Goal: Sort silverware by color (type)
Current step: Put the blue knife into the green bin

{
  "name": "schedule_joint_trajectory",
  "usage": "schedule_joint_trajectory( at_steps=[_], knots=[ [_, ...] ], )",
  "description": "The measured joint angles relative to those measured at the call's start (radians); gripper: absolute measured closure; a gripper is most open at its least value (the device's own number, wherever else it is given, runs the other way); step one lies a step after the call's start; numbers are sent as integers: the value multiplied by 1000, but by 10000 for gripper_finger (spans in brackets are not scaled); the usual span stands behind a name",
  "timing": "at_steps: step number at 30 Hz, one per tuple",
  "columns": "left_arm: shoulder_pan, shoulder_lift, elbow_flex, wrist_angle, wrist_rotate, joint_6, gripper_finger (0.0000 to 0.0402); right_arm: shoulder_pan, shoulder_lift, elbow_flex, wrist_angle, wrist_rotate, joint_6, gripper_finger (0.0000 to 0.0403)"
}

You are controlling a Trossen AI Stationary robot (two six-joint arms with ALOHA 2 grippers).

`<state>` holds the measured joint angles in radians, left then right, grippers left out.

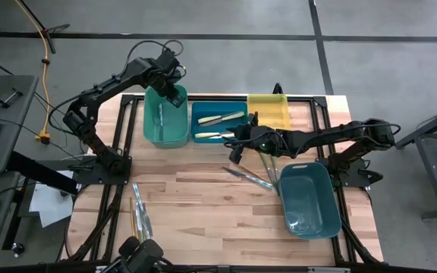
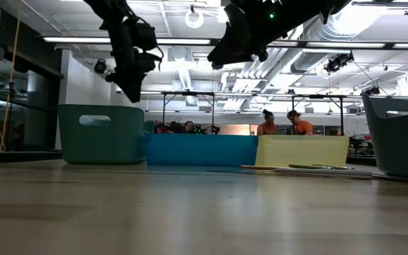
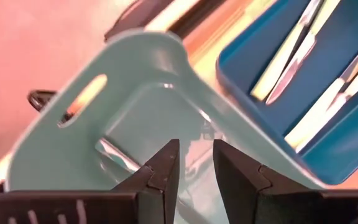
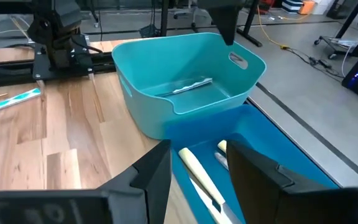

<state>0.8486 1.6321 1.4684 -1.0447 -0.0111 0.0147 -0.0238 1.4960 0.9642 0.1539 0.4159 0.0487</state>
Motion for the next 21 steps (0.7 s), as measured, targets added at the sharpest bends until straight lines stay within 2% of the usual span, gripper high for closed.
schedule_joint_trajectory(
  at_steps=[7,12,15,18,21],
  knots=[
    [-5,-70,-22,65,3,43,314,-4,0,0,-10,0,6,251],
    [-6,-187,-91,203,6,80,357,-5,0,0,-16,0,4,251],
    [-6,-278,-164,319,54,108,393,-5,0,0,-15,0,4,251],
    [-18,-389,-274,456,146,111,396,-5,0,0,-16,0,4,251],
    [-66,-511,-423,598,186,105,400,-5,0,0,-16,0,-1,251]
  ],
)
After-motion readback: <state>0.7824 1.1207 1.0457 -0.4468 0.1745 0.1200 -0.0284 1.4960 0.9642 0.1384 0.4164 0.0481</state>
